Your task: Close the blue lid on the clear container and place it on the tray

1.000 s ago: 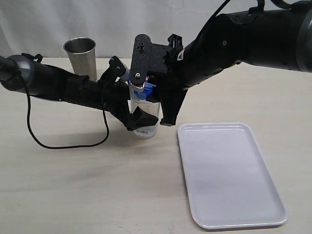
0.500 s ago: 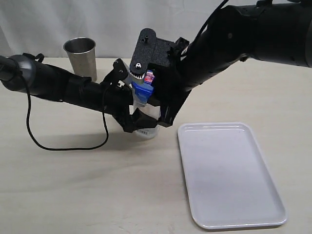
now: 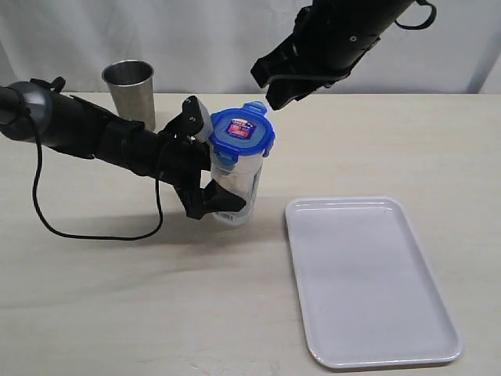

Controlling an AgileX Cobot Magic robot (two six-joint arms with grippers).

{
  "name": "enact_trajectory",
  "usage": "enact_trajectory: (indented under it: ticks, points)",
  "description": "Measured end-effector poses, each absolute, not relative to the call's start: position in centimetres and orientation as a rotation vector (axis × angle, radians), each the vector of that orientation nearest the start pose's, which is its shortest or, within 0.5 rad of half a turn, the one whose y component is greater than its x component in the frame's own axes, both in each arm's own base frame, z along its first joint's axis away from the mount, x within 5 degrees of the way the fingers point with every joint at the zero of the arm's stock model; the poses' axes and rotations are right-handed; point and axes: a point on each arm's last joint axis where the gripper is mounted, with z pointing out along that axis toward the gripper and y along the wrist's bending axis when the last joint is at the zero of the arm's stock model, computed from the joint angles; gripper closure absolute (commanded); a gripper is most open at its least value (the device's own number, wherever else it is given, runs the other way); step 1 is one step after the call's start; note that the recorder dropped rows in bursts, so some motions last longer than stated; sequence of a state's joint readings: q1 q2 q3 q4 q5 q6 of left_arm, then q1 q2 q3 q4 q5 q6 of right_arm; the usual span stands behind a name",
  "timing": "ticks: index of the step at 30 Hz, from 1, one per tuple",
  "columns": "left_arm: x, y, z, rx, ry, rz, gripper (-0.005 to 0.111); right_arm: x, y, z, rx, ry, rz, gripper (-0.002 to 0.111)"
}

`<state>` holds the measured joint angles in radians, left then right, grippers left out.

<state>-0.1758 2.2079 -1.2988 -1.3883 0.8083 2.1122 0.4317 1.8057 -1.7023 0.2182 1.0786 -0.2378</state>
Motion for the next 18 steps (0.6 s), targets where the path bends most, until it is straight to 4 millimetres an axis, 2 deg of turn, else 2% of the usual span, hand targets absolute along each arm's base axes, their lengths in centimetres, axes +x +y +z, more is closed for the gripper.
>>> enact_trajectory:
  ticks: [2,5,11,15,18]
  points:
    - [40.2,-13.7,10.4,1.321,1.891,-0.705,0.107,36.2,18.0,32.0,-0.806,2.595,0.403,0.062]
    - [40.2,-13.7,10.4,1.323,1.891,-0.705,0.107,37.6,18.7,31.2,-0.870,2.600,0.442,0.052]
    - [40.2,-13.6,10.4,1.321,1.892,-0.704,0.107,40.1,19.7,31.6,-0.945,2.510,0.404,0.053]
    - [40.2,-13.6,10.4,1.322,1.892,-0.704,0.107,40.8,20.5,30.9,-1.071,2.459,0.382,0.053]
    - [40.2,-13.6,10.4,1.322,1.892,-0.704,0.107,40.9,21.4,29.6,-1.171,2.449,0.370,0.053]
